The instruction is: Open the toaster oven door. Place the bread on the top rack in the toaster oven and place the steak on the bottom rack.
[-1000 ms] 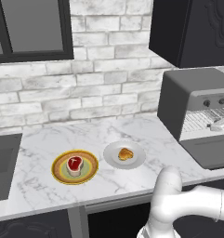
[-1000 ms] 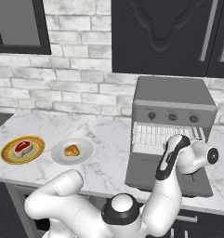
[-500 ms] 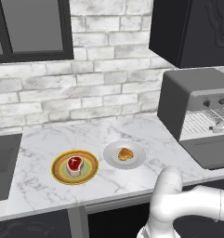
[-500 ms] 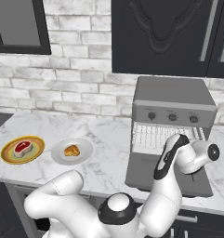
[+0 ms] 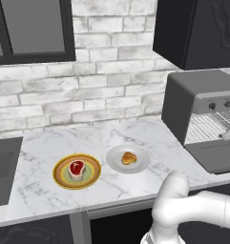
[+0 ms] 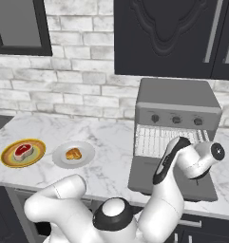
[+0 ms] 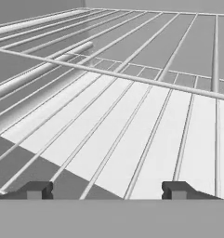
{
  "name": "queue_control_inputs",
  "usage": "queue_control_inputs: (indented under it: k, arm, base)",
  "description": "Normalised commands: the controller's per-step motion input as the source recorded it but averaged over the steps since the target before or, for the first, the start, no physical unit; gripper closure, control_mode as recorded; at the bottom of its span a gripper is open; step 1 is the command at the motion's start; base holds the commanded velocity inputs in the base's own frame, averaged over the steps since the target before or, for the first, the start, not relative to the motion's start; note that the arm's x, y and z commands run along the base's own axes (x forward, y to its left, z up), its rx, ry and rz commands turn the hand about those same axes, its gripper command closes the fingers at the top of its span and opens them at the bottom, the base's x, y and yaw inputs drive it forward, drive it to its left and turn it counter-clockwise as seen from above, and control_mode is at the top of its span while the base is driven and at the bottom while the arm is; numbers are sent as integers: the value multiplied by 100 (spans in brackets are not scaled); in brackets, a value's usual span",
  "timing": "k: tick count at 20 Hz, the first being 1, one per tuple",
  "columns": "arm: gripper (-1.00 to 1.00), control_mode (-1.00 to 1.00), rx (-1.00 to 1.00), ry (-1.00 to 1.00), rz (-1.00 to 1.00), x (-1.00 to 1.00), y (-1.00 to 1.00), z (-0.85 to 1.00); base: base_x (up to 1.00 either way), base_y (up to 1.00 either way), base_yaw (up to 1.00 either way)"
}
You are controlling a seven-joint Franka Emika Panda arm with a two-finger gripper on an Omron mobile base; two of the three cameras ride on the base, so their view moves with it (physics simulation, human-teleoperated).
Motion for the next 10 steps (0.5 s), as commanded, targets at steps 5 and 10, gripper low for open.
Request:
queue_control_inputs:
  k: [5,10]
  arm:
    - [-100,-100,-5,12,0,-60,0,-86]
    - [-100,-100,-8,17,0,-60,-1,-88]
  base:
    - [0,0,0]
    - [0,0,0]
